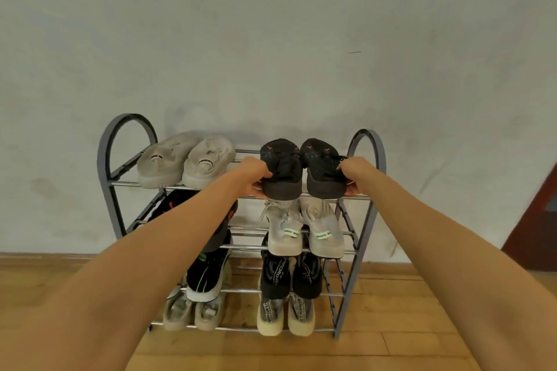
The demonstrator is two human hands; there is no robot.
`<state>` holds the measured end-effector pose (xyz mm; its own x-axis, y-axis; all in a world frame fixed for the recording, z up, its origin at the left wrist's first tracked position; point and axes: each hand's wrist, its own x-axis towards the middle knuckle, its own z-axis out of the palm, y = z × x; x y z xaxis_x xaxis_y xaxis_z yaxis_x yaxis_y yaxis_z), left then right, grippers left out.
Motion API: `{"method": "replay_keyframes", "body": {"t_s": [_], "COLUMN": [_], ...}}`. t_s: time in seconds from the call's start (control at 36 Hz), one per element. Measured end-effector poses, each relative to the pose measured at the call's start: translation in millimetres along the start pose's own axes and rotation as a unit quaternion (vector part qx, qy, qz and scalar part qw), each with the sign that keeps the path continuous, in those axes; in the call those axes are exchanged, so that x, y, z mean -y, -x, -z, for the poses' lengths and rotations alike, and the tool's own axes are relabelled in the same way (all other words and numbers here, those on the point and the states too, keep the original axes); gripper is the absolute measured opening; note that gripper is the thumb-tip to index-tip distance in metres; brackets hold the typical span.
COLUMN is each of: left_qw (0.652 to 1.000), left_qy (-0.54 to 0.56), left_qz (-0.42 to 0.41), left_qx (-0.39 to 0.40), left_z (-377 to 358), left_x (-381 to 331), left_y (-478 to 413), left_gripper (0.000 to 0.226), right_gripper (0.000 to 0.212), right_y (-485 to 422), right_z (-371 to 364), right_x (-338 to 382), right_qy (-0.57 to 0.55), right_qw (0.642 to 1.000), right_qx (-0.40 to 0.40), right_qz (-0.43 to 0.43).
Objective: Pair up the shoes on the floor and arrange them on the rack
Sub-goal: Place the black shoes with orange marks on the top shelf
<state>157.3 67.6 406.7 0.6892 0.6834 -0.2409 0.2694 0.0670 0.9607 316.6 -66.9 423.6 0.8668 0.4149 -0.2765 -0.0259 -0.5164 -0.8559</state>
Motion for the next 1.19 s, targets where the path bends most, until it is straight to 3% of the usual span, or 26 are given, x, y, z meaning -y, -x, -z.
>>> {"method": "replay_keyframes", "body": {"t_s": [0.17, 0.31, 0.53, 0.61, 0.72, 0.81, 0.97, 1.19], "left_qw": [1.000, 0.999, 0.997, 0.997, 0.998, 0.998, 0.994, 0.989], "left_qy": [0.022, 0.047, 0.070, 0.057, 0.044, 0.045, -0.078, -0.105], "left_qz": [0.008, -0.010, -0.023, -0.024, -0.021, -0.006, -0.051, -0.081], "left_qx": [-0.009, -0.025, -0.036, -0.047, -0.048, -0.043, -0.054, -0.072], "left_z": [-6, -9, -12, -15, -17, -17, -23, -27], "left_x": [1, 7, 14, 9, 5, 6, 13, 18], "left_y": [-1, 1, 5, 5, 5, 4, 3, -4], "left_gripper": [0.030, 0.029, 0.031, 0.032, 0.033, 0.031, 0.016, 0.010], "right_gripper": [0.043, 0.040, 0.033, 0.038, 0.068, 0.075, 0.070, 0.063], "right_y": [-3, 6, 19, 17, 15, 14, 14, 9], "right_z": [2, 1, 2, -1, -11, -16, -14, -11], "right_x": [-11, -16, -42, -44, -48, -52, -53, -50], "right_qy": [-0.054, -0.117, -0.024, -0.043, -0.004, 0.016, 0.008, 0.011], "right_qw": [0.998, 0.991, 0.974, 0.975, 0.973, 0.971, 0.966, 0.964], "right_qx": [0.013, 0.050, 0.111, 0.074, 0.004, -0.020, -0.022, -0.039], "right_qz": [0.013, 0.043, 0.194, 0.207, 0.232, 0.240, 0.256, 0.262]}}
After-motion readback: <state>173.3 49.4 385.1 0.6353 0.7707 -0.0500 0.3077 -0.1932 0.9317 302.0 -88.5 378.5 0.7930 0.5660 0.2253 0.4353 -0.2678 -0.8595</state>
